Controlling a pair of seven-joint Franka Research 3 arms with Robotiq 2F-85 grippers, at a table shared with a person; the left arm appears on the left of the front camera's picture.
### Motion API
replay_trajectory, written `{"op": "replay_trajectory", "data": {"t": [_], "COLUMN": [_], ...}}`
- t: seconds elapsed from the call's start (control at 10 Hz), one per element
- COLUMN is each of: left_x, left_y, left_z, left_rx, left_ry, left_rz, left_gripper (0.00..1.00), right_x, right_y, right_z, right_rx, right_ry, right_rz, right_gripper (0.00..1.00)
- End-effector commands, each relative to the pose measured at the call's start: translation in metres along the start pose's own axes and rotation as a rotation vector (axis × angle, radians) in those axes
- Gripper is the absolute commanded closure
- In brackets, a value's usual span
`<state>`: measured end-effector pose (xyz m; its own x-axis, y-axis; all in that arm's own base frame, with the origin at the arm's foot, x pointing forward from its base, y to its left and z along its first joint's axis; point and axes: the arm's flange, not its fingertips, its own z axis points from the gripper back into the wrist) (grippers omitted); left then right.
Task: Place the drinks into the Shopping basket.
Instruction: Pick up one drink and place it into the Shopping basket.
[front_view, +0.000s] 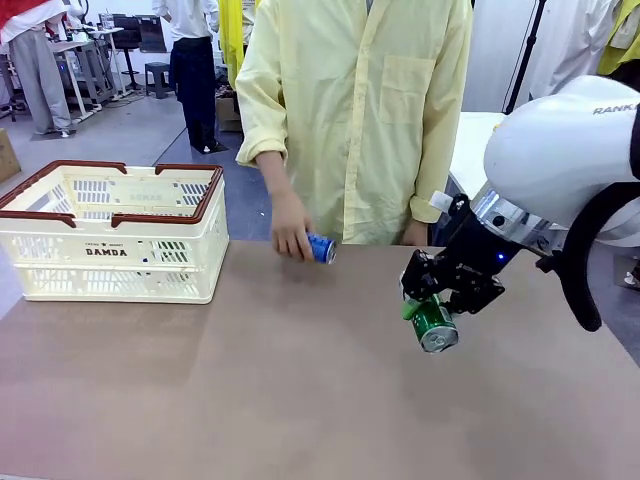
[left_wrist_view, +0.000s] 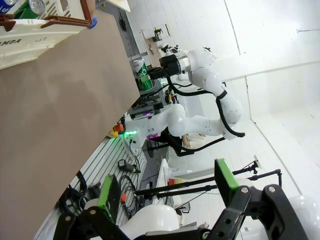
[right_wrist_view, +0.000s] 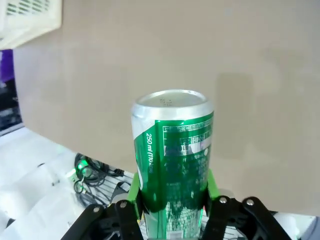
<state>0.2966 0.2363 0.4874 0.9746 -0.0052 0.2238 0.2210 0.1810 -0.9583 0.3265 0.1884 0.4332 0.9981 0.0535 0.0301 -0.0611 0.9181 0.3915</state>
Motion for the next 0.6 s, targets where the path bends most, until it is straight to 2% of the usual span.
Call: {"op": "replay_trajectory", "data": {"t": [0.0,0.2,0.3,0.5], "left_x": [0.000,0.000,0.000,0.000], "left_y": [-0.004,-0.004,-0.004,-0.004], "left_z": [-0.002,-0.002,-0.002,-0.002], "left_rx": [-0.015,-0.015,-0.015,-0.015], "left_ry": [-0.013,-0.013,-0.013,-0.013], "left_rz": [0.003,0.003,0.003,0.003], "left_gripper": [0.00,0.00,0.00,0.00], "right_x": [-0.013,-0.036,-0.047,-0.062], "right_y": [-0.078,-0.190,-0.230,-0.281], "right_z": [0.064,0.123,0.131,0.123], "right_rx": [0.023,-0.006,0.013,0.062], "right_ry": [-0.127,-0.221,-0.236,-0.253], "right_rz": [-0.064,-0.211,-0.258,-0.336], "right_gripper": [1.00,1.00,1.00,1.00]}}
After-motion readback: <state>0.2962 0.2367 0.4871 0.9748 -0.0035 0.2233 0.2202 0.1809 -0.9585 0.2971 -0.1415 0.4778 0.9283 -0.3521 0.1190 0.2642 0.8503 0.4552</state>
